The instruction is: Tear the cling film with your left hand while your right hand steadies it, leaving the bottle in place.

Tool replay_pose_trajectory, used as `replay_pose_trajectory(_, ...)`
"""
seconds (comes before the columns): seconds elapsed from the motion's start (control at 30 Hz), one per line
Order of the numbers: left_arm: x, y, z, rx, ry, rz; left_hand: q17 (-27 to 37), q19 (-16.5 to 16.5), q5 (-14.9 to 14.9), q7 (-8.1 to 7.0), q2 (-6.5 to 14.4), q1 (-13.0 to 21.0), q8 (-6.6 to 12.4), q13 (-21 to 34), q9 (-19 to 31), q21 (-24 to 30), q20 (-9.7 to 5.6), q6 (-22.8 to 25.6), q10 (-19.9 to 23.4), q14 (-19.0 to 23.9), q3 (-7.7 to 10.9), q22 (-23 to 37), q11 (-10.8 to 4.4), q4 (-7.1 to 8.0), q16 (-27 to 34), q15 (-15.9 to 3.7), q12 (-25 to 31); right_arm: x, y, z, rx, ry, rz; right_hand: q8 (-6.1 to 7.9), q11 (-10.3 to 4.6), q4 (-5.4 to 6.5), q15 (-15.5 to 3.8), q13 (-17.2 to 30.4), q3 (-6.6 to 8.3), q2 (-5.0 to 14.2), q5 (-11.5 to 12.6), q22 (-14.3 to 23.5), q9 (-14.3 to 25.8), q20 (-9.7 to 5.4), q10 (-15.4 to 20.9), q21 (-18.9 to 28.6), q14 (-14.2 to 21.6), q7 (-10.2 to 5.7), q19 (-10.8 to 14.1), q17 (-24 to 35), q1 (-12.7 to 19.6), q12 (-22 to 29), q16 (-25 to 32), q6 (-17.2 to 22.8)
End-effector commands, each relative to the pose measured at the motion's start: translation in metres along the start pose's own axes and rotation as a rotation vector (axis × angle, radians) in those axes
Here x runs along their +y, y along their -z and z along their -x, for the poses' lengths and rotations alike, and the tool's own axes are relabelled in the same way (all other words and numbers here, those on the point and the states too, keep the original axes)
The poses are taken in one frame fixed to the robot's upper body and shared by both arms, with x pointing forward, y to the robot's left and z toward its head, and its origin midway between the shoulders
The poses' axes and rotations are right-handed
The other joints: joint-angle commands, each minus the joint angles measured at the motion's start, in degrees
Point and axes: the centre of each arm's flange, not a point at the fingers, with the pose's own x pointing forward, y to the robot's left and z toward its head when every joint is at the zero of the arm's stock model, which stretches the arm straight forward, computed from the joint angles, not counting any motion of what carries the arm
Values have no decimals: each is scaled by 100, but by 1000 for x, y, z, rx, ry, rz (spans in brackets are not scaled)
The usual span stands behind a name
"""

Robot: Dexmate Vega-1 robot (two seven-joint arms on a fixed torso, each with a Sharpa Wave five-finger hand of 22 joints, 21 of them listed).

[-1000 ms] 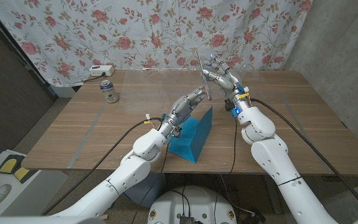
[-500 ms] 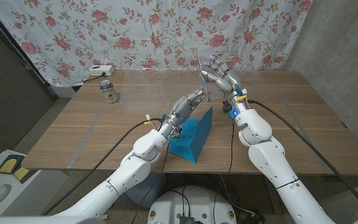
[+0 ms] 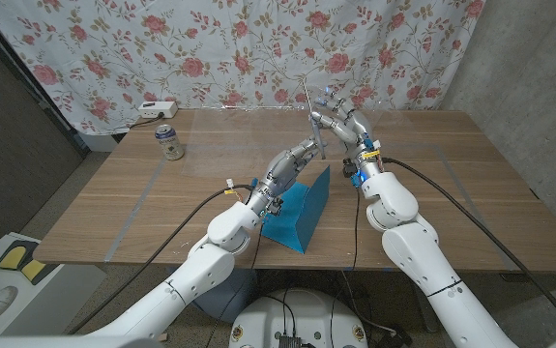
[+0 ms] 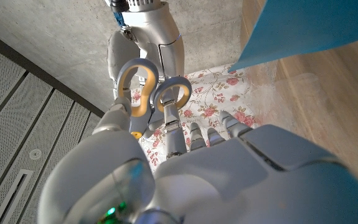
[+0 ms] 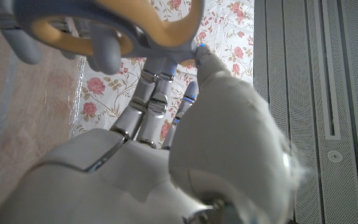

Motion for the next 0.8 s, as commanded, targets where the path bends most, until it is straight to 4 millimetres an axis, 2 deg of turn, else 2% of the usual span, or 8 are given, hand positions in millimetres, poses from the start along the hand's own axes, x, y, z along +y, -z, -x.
replay_pose_trajectory(0.03,0,1,1,0,-12,0,9,90,-7,-1,-29,38,29,24,25,34,1,63,92,60,-30,23,-12,-6,42,-6,50,5,3,3,4,9,-5,38,13,17,-1352,9,52,11,35,-1,11,-707,50,50,818,17,-14,12,55,-1,-10,49)
replay_pose_trajectory(0.17,0,2,1,6,-8,-4,9,103,-3,0,-25,61,25,24,26,34,6,63,102,67,-24,23,-6,-13,34,9,50,6,2,4,4,-3,-3,38,6,15,-1353,8,53,6,37,-8,11,-706,57,63,821,22,-18,13,57,-1,-14,54)
replay_pose_trajectory(0.23,-1,2,2,8,-7,-3,10,151,11,-15,-20,133,25,26,27,37,12,83,211,236,-4,22,-46,-33,71,23,86,7,2,5,6,-5,-3,37,2,14,-1353,7,54,3,38,-11,11,-706,53,70,822,20,-20,13,57,-3,-17,55)
replay_pose_trajectory(0.33,-1,3,2,7,-12,-7,11,193,17,-16,-22,175,22,28,29,42,15,87,264,309,4,22,-20,-42,78,24,101,8,2,5,10,-6,-5,34,0,12,-1353,6,55,-1,41,-18,11,-706,51,83,825,21,-25,14,58,-7,-22,53)
replay_pose_trajectory(0.67,-5,3,2,18,-12,-39,13,266,49,-8,-35,322,54,33,33,42,-8,195,335,400,40,20,-99,-77,62,-6,114,10,-1,8,7,9,-6,33,8,12,-1353,3,60,-6,46,-36,11,-703,63,119,837,26,-35,16,57,-9,-33,60)
replay_pose_trajectory(0.8,-6,3,3,14,-23,-39,13,329,61,-2,-57,392,56,38,36,54,11,210,406,477,51,20,-81,-90,71,-17,136,12,1,9,13,14,-17,32,0,12,-1352,2,62,-8,48,-42,11,-703,64,130,840,24,-41,17,57,-11,-37,61)
